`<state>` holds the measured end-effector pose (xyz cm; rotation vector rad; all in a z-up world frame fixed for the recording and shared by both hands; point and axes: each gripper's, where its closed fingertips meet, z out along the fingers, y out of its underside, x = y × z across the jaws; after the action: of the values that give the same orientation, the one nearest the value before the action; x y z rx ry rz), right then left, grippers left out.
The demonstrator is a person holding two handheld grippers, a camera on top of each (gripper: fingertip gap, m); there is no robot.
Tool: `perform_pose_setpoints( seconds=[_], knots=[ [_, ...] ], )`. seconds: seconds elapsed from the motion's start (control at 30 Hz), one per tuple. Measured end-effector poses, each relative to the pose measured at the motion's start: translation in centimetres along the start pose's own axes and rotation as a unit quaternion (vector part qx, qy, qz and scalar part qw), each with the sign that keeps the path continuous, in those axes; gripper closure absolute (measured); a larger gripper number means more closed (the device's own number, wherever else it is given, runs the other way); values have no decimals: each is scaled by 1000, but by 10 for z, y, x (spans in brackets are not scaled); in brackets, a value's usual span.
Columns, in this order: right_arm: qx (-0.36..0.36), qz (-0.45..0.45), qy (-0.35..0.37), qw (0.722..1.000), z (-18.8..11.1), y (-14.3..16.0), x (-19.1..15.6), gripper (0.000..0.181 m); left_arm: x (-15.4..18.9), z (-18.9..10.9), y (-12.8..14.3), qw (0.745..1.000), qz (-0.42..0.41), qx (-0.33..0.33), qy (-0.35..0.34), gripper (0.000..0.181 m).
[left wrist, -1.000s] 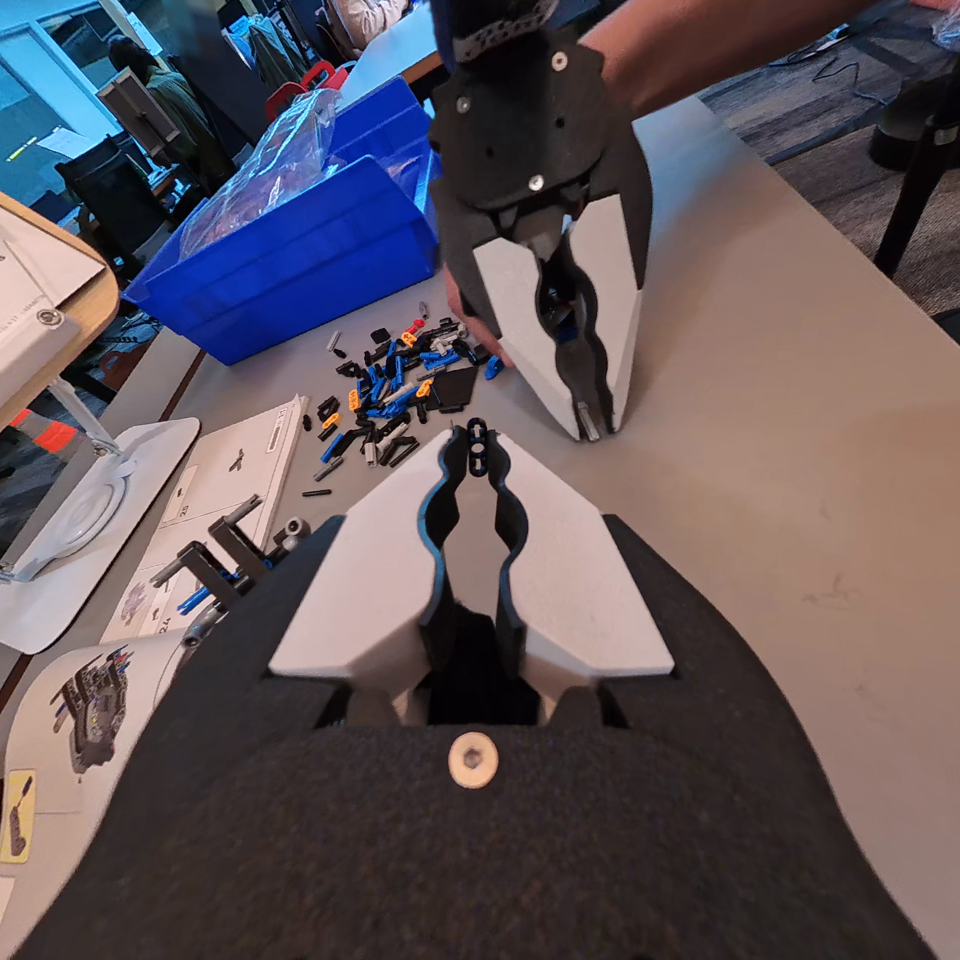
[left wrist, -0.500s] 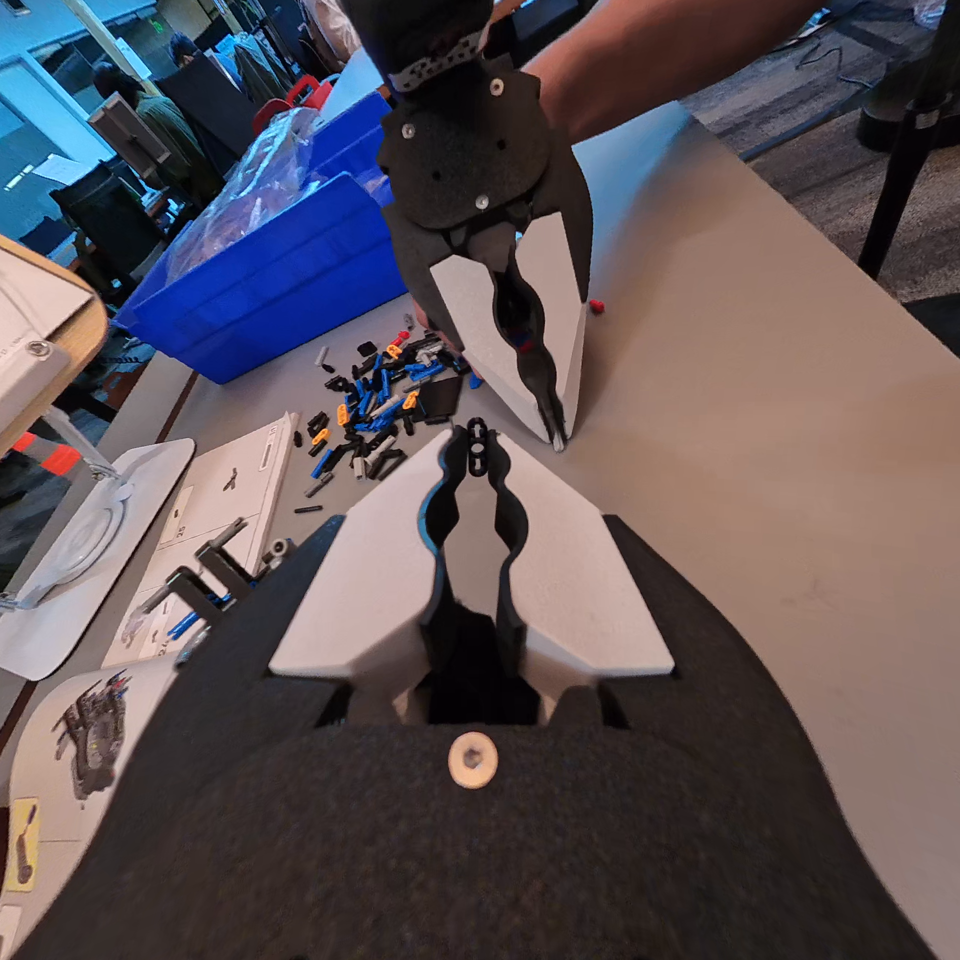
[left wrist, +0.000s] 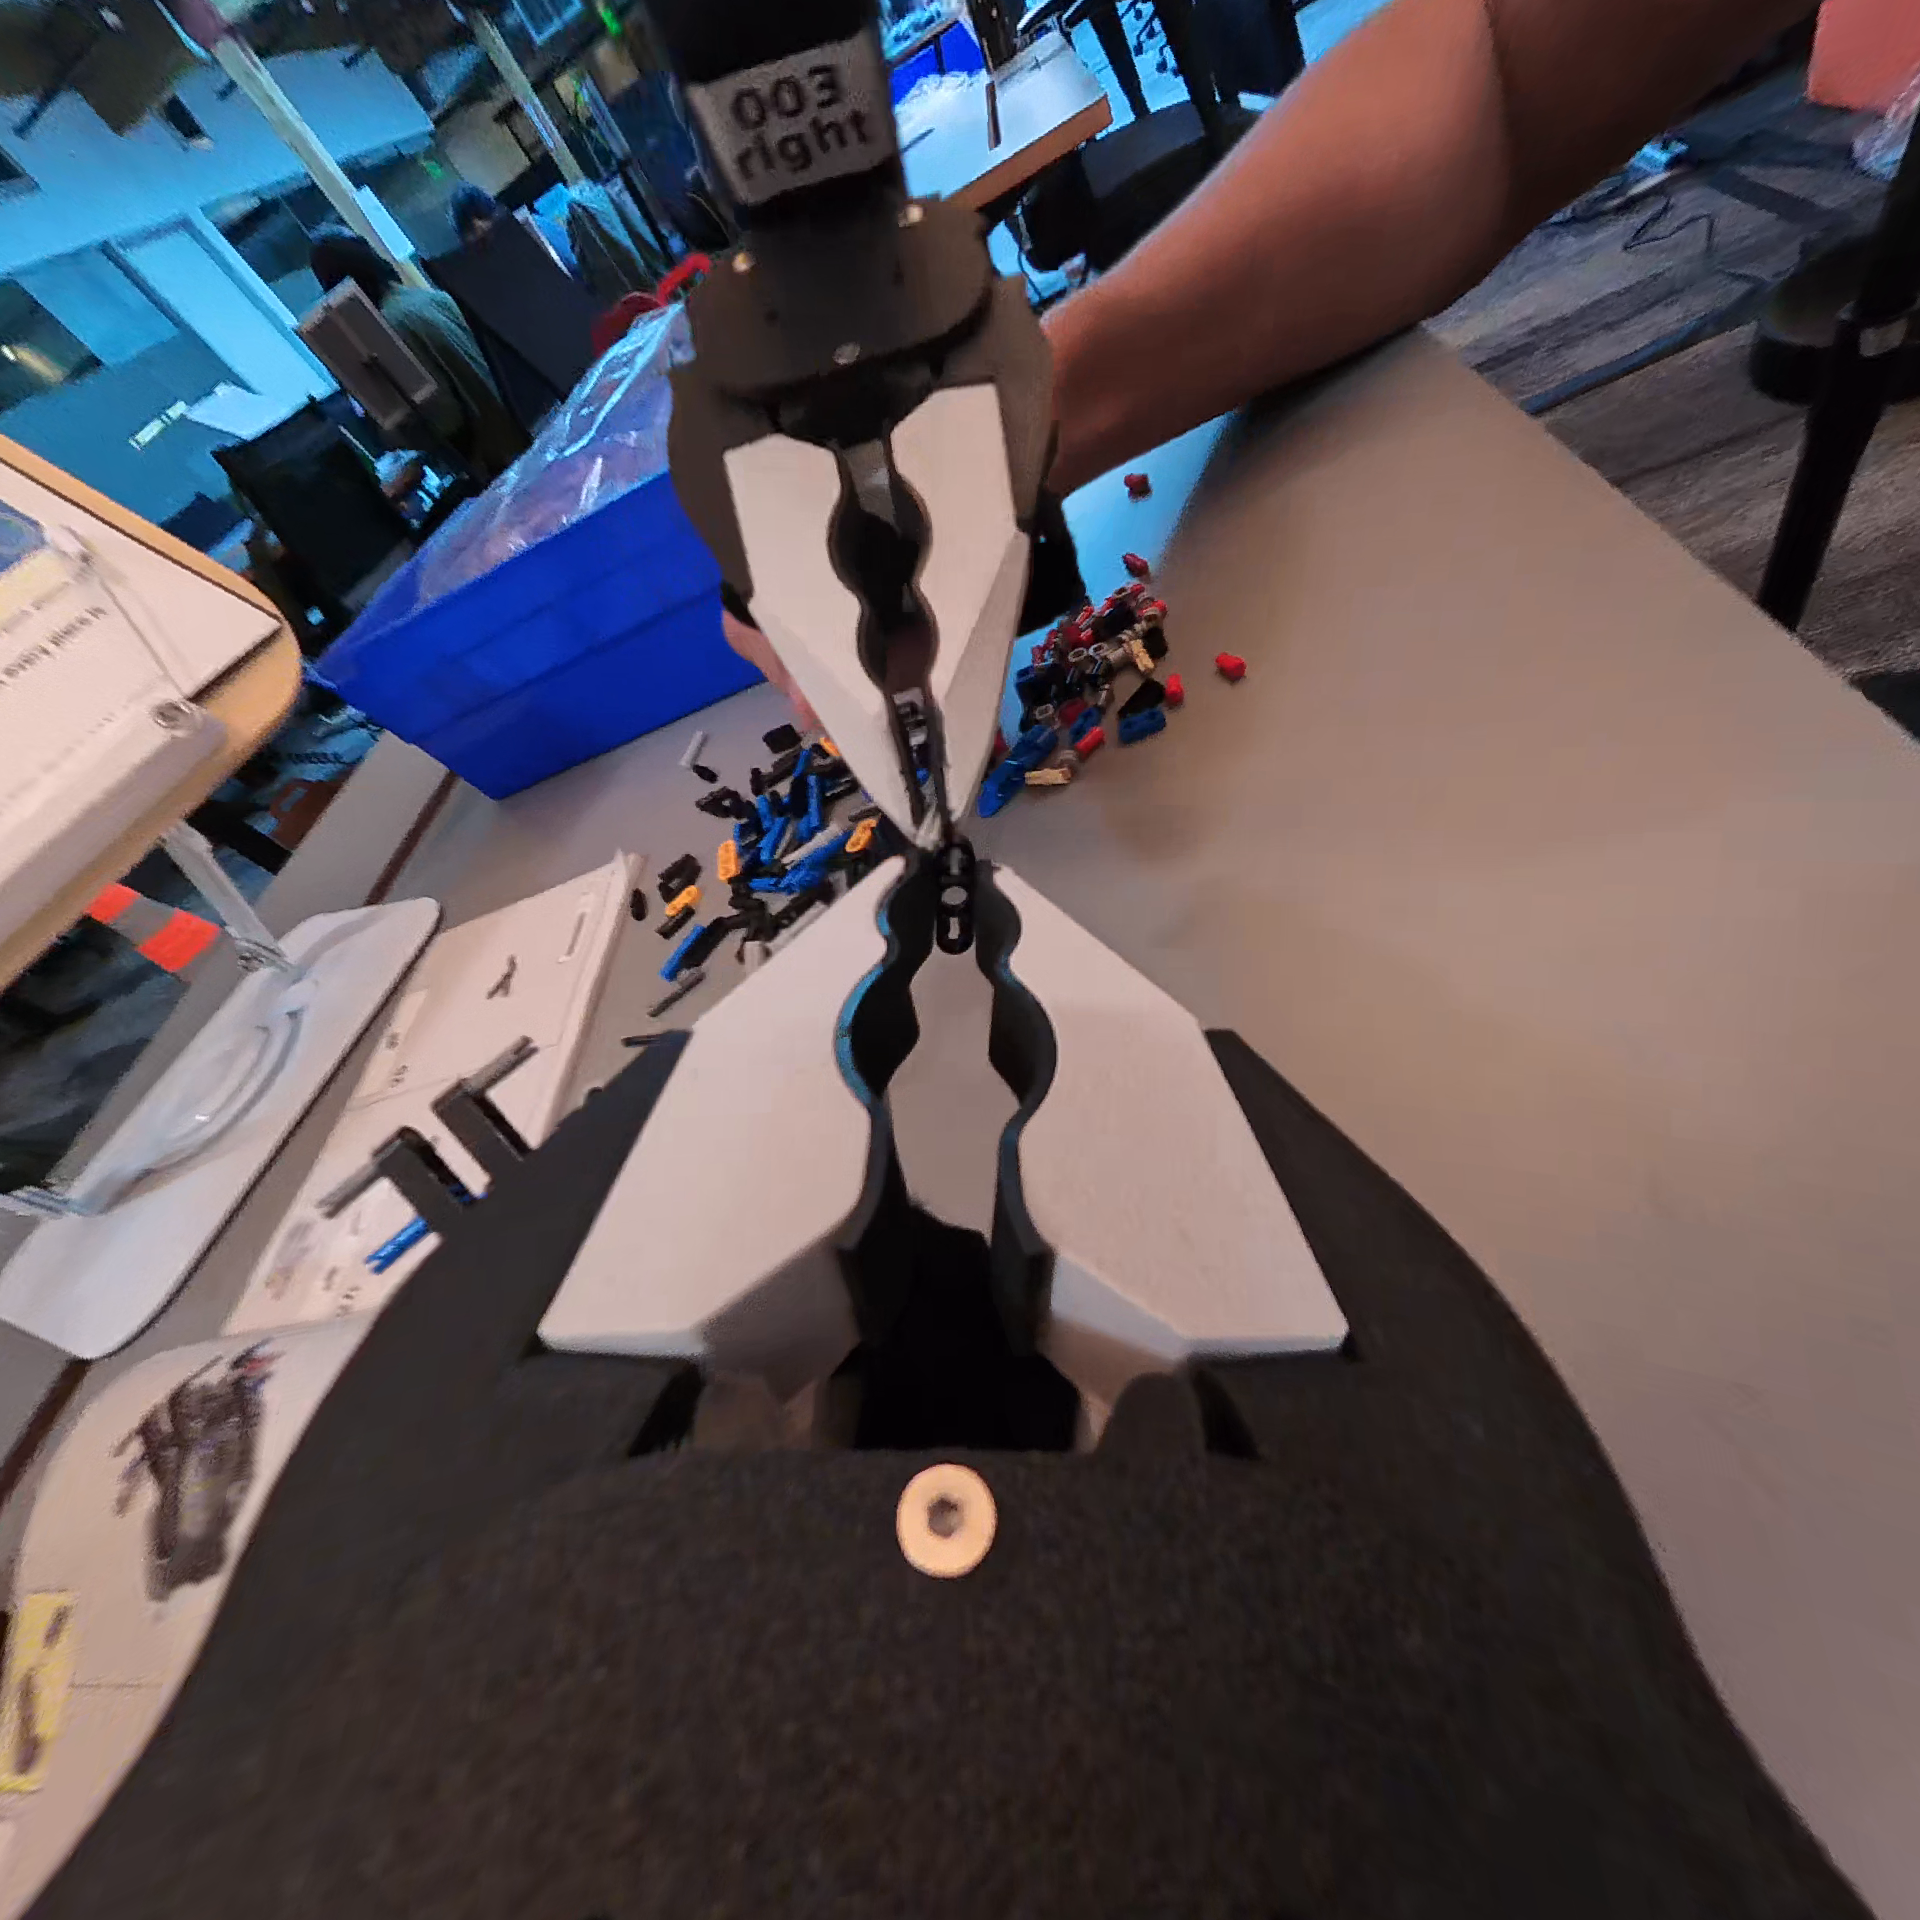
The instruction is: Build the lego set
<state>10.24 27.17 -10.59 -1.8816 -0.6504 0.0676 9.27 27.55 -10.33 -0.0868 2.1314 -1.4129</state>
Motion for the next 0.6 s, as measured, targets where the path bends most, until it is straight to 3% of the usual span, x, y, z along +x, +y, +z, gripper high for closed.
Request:
perform_pose_setpoints(
  seconds=[0.13,0.6],
  knots=[
    [-9,-48,15,999,4,2,-8,178,8,4,2,999,-34,-7,23,176],
    [-9,-55,0,998,4,-7,-18,178,14,3,-3,997,-61,13,53,176]
  ],
)
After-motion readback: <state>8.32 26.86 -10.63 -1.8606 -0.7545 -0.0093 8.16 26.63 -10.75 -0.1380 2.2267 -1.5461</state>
